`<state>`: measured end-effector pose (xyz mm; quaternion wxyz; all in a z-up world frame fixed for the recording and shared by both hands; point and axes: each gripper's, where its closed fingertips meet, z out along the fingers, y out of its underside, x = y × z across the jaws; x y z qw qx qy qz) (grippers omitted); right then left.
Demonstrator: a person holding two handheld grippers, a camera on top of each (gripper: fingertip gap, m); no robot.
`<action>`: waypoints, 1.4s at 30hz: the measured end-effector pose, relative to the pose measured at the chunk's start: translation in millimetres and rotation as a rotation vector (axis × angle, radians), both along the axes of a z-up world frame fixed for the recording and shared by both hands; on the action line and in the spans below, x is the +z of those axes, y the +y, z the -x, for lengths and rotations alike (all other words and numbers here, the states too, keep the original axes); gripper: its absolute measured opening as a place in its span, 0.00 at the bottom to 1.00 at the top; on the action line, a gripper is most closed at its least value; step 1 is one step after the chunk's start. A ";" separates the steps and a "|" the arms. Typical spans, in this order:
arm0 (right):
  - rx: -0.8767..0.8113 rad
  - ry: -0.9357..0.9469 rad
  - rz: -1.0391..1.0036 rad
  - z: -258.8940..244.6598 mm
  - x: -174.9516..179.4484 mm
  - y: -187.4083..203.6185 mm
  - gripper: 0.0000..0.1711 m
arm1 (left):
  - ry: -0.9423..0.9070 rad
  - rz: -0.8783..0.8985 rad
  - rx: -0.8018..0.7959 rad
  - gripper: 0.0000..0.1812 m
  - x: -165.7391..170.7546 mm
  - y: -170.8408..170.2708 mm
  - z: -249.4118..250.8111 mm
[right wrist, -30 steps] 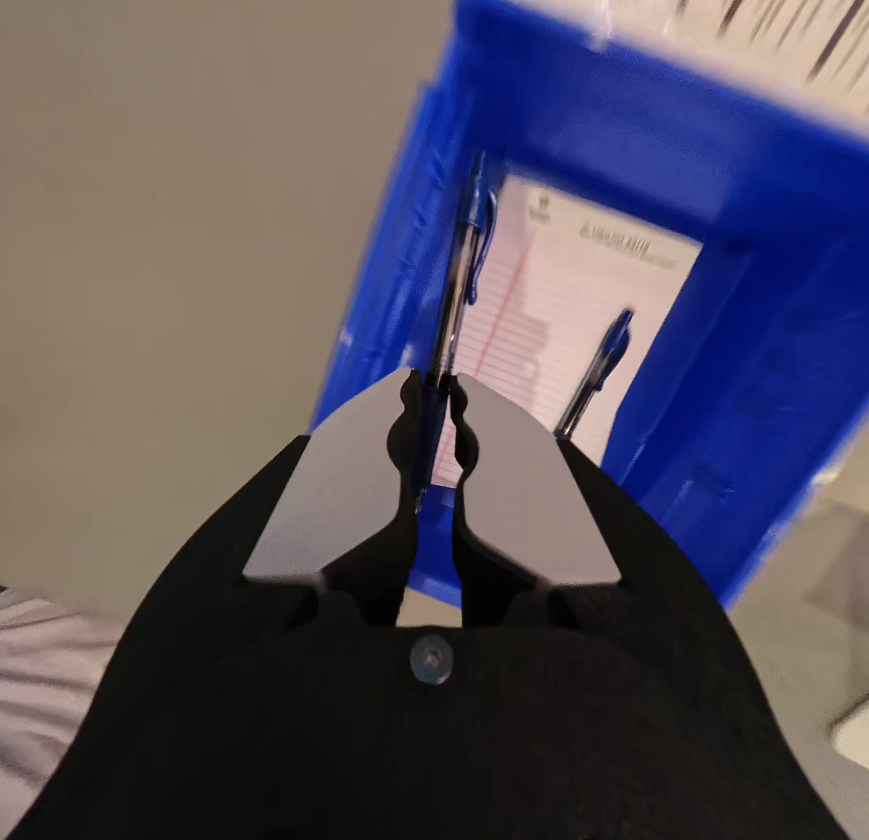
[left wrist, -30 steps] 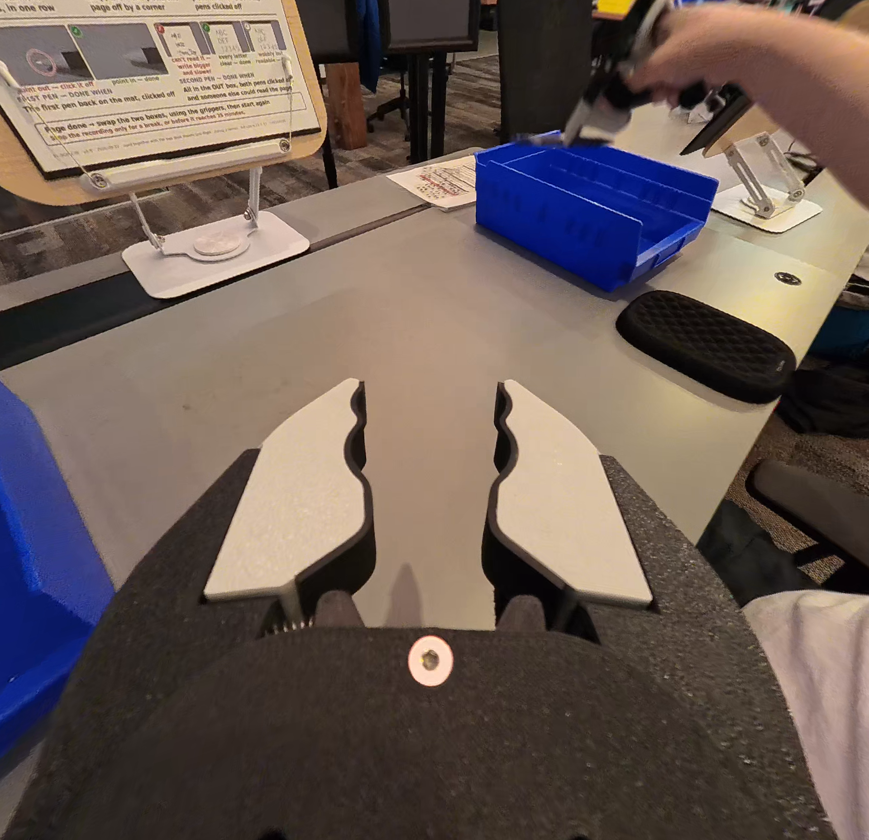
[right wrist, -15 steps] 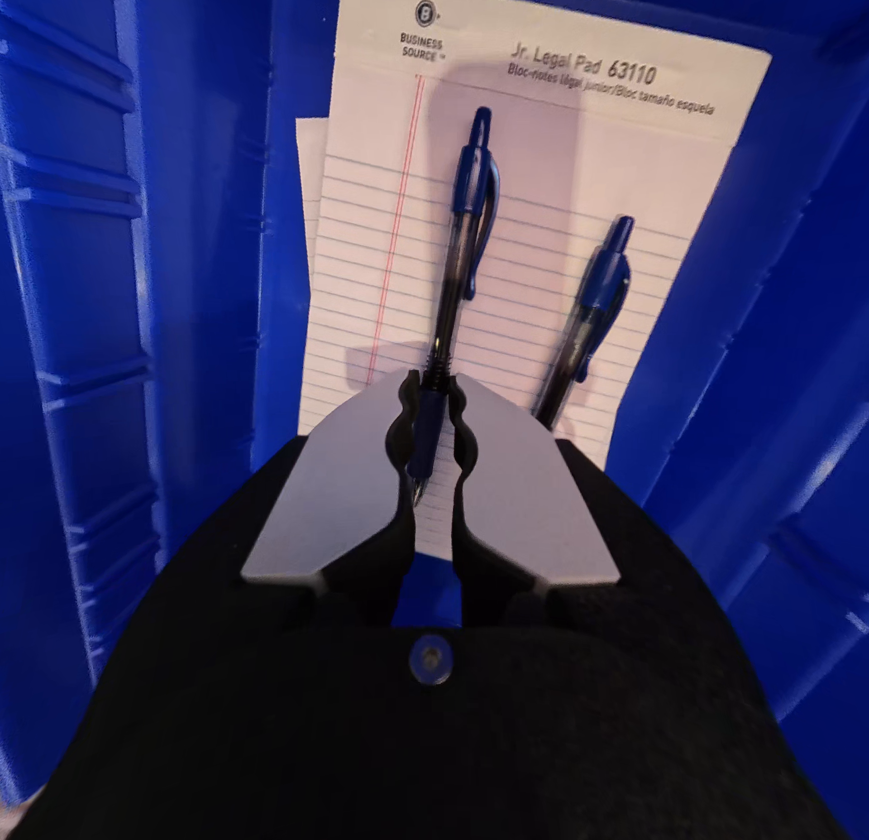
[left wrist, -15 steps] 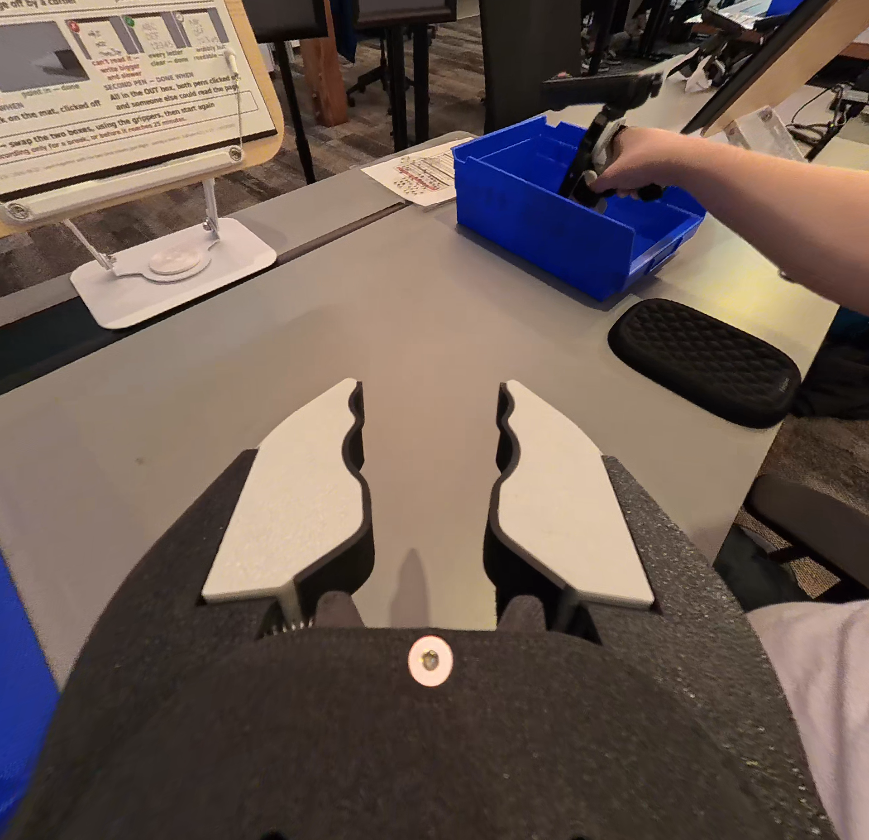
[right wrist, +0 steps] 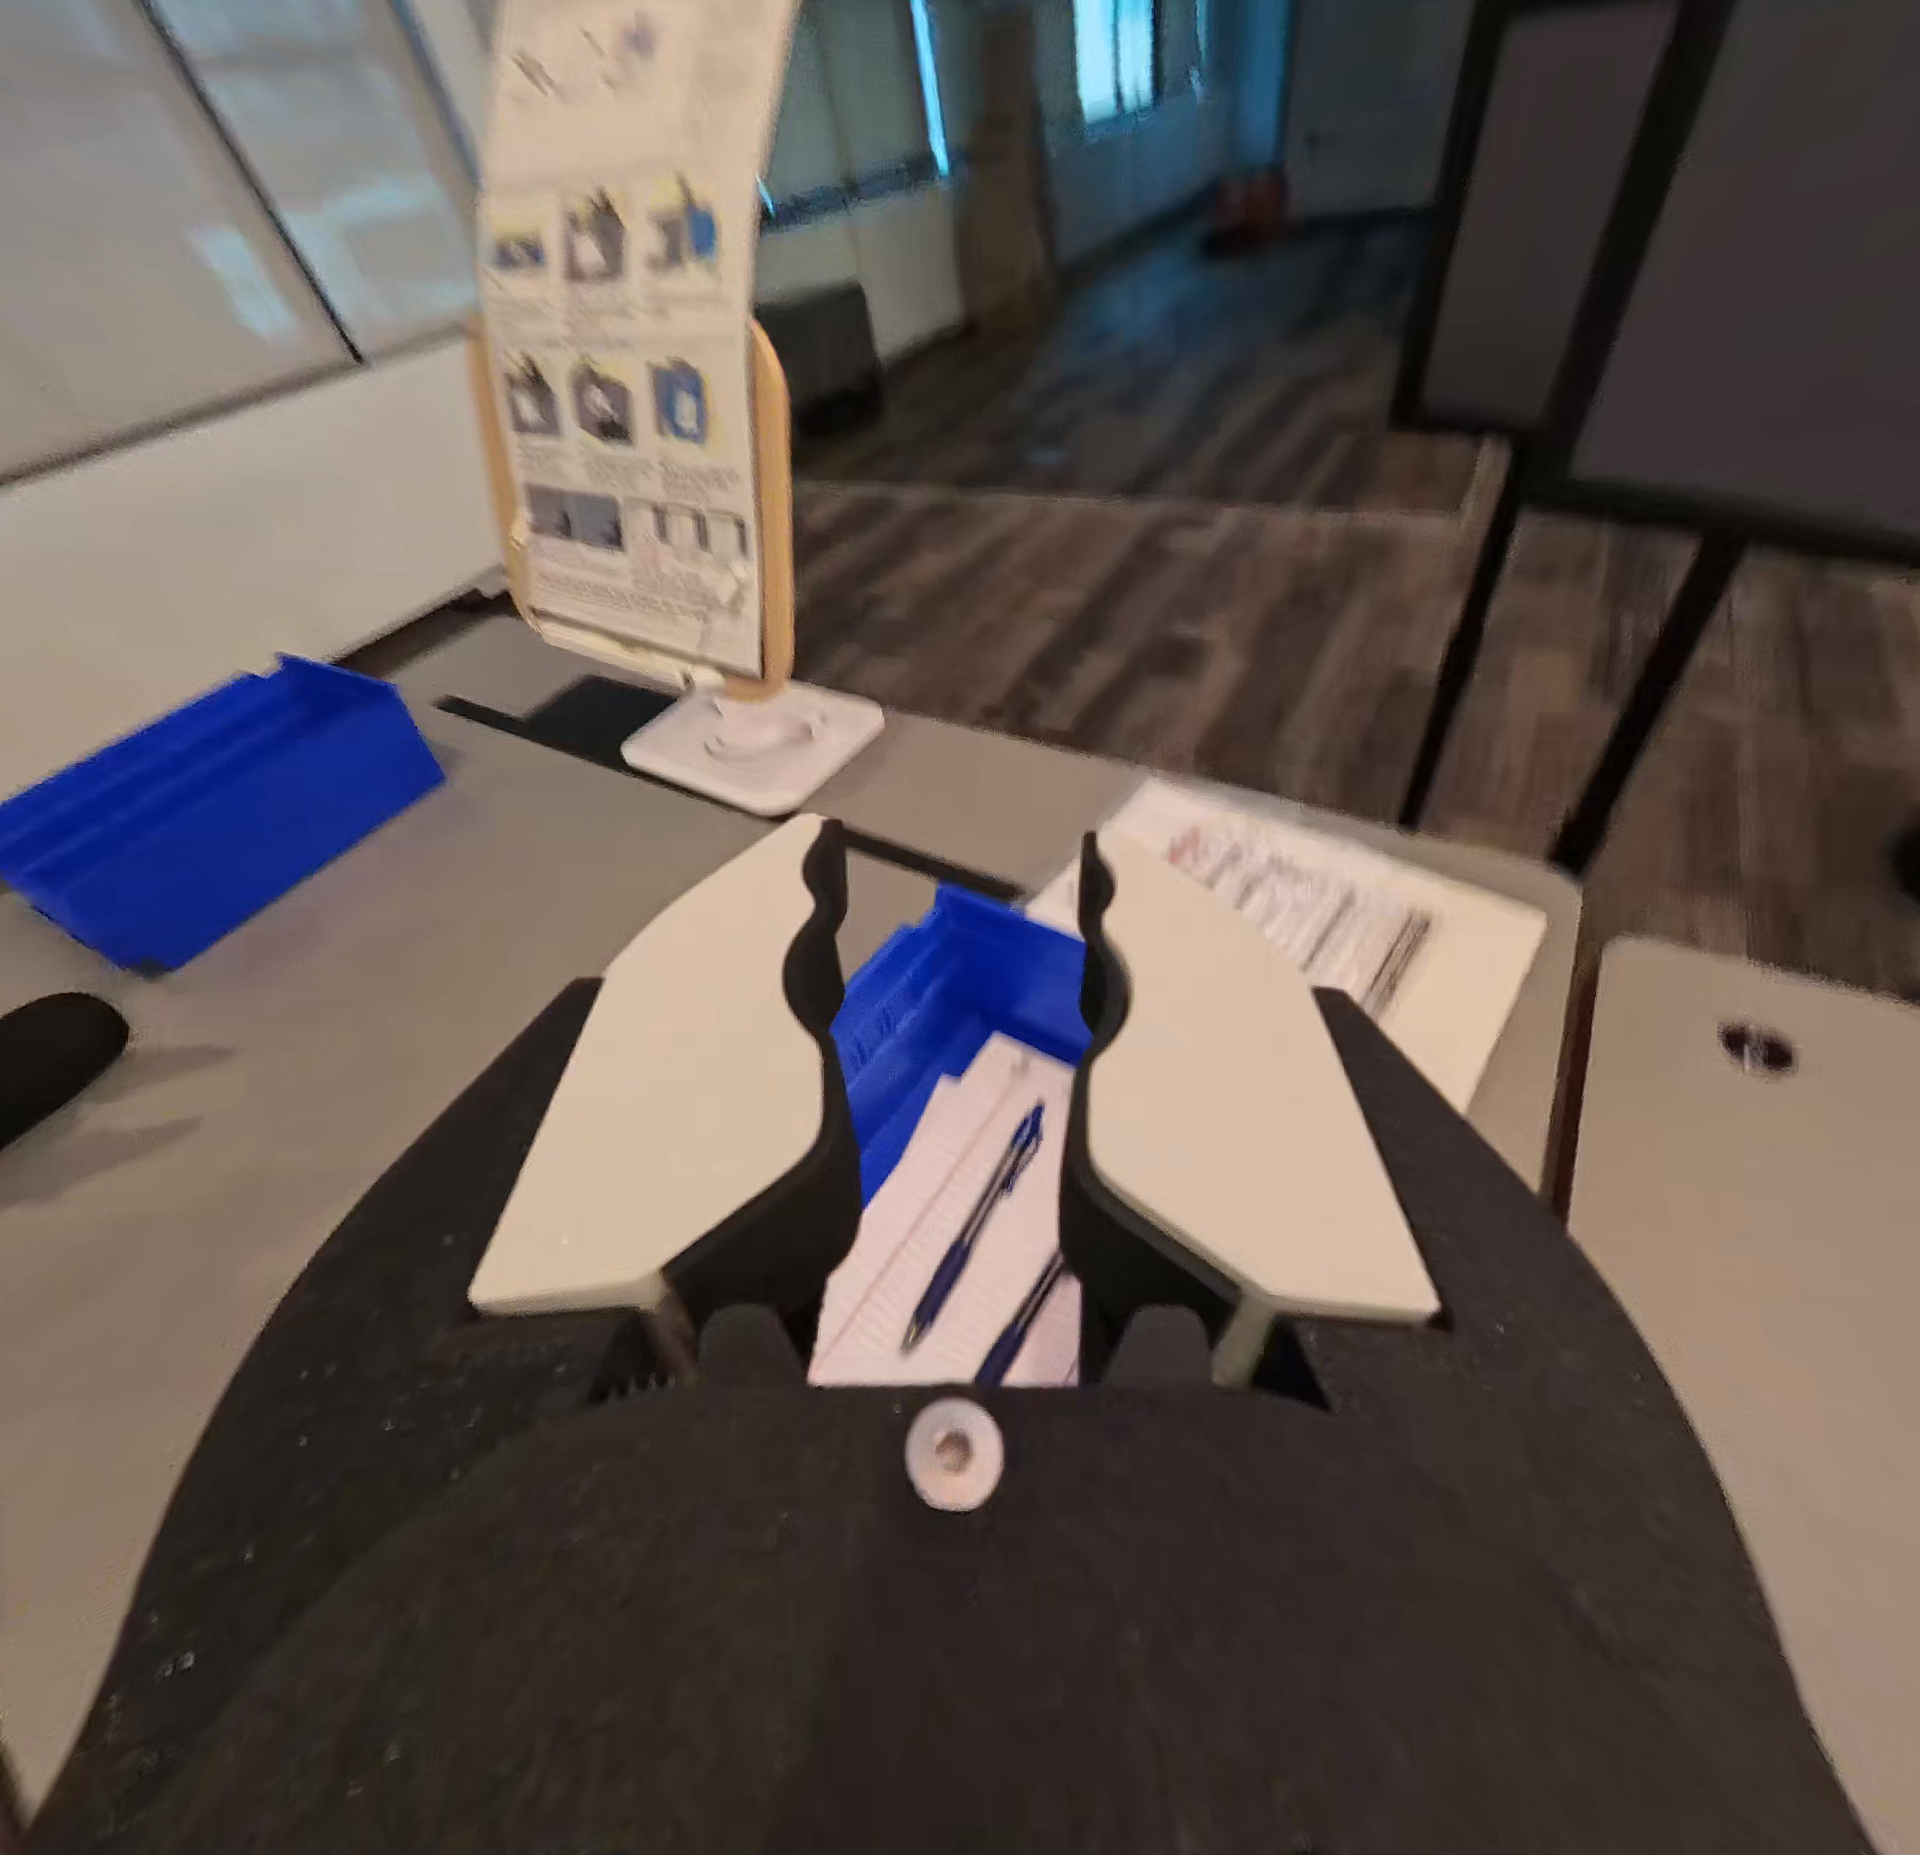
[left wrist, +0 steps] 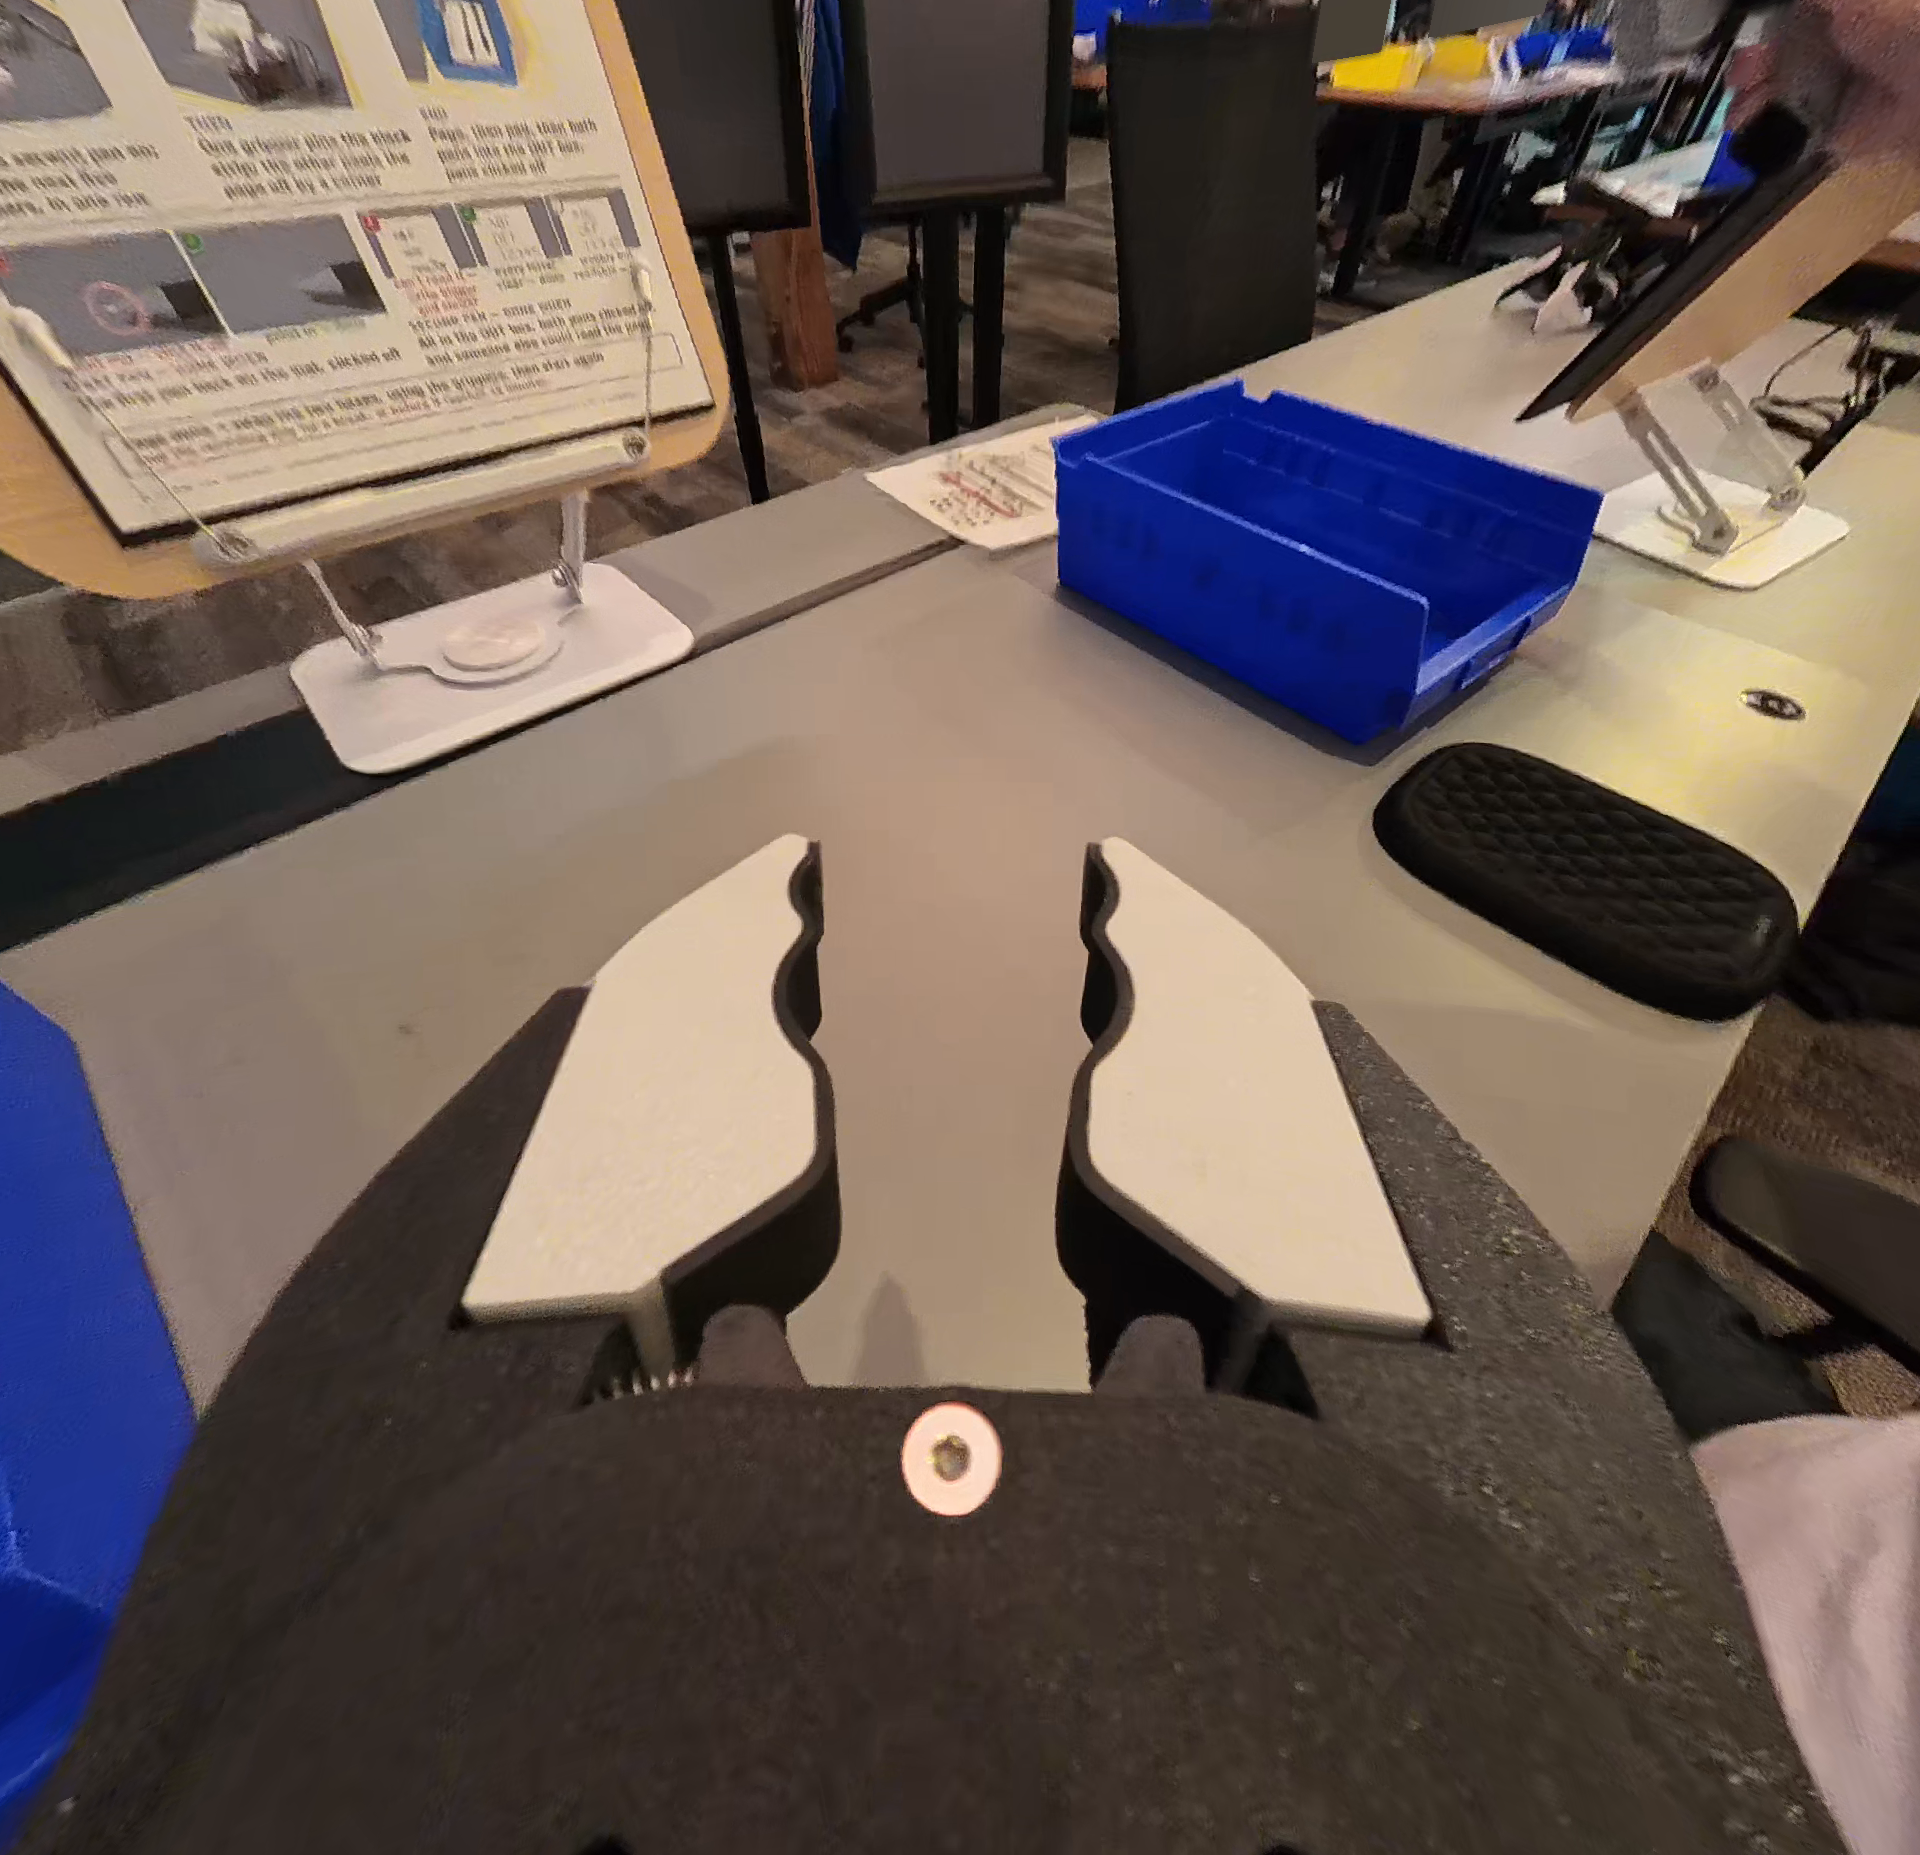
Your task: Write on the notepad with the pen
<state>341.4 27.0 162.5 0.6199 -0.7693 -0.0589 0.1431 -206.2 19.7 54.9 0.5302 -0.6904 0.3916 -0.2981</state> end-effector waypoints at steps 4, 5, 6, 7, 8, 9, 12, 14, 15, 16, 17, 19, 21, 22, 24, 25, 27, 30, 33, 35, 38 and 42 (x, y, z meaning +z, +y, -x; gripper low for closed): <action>0.029 -0.064 -0.285 -4.7 22.3 -15.7 0.20 | -0.041 -0.038 0.036 0.24 8.2 5.3 9.9; 0.038 -0.065 -0.333 -3.3 24.8 -20.3 0.16 | -0.043 -0.037 0.042 0.24 9.2 6.2 12.0; 0.049 -0.060 -0.367 -1.1 26.1 -24.6 0.13 | -0.044 -0.039 0.049 0.24 10.7 7.1 14.3; 0.061 -0.056 -0.382 1.3 25.4 -28.1 0.07 | -0.042 -0.044 0.058 0.24 12.4 7.8 16.5; 0.059 -0.066 -0.388 2.6 23.7 -30.0 0.04 | -0.038 -0.049 0.065 0.25 14.1 8.2 18.6; 0.059 -0.102 -0.400 4.6 21.5 -31.9 0.00 | -0.036 -0.056 0.071 0.25 16.2 8.1 20.5; 0.054 -0.164 -0.488 10.7 24.6 -37.8 0.01 | -0.046 -0.085 0.083 0.25 25.2 7.0 24.6; 0.148 -0.092 -0.558 23.9 31.9 -45.0 0.14 | -0.041 -0.102 0.093 0.25 28.9 7.3 27.1; 0.199 -0.044 -0.536 28.6 30.6 -44.3 0.17 | -0.037 -0.108 0.097 0.25 30.3 7.5 28.0; 0.244 -0.007 -0.495 32.1 26.7 -41.5 0.17 | -0.037 -0.114 0.100 0.25 31.7 7.7 28.8; 0.244 0.003 -0.446 31.2 21.1 -35.7 0.11 | -0.038 -0.119 0.103 0.26 33.0 7.6 29.2; 0.172 -0.071 -0.332 24.4 4.6 -21.5 0.00 | -0.038 -0.124 0.113 0.28 33.6 8.3 31.2; 0.126 -0.144 -0.299 24.0 -1.4 -12.8 0.00 | -0.030 -0.124 0.127 0.29 31.0 10.4 34.9; 0.108 -0.172 -0.295 24.4 -2.5 -10.4 0.00 | -0.025 -0.122 0.137 0.30 28.9 12.3 37.8; 0.087 -0.173 -0.245 24.3 -6.4 -7.0 0.00 | -0.022 -0.117 0.167 0.29 25.8 18.3 46.8; 0.085 -0.136 -0.205 23.4 -8.5 -5.4 0.00 | -0.024 -0.121 0.186 0.29 25.8 23.0 53.1; 0.106 -0.078 -0.164 21.7 -8.4 -4.3 0.00 | 0.006 -0.140 0.230 0.29 28.2 36.2 70.6; 0.038 -0.042 -0.094 0.4 -8.9 -1.0 0.00 | 0.190 -0.174 0.348 0.30 34.7 71.7 116.8; -0.142 -0.149 0.262 -42.4 -67.8 4.3 0.14 | 0.414 -0.129 0.523 0.34 37.4 117.2 184.5; -0.238 -0.219 0.521 -65.7 -119.4 -4.9 0.23 | 0.488 -0.066 0.615 0.35 35.7 143.7 227.3; -0.338 -0.221 0.718 -80.1 -175.9 -12.3 0.33 | 0.475 0.064 0.701 0.35 21.6 178.2 277.5; -0.351 -0.145 0.895 -69.1 -224.1 -14.8 0.39 | 0.435 0.311 0.756 0.37 -22.1 211.4 322.3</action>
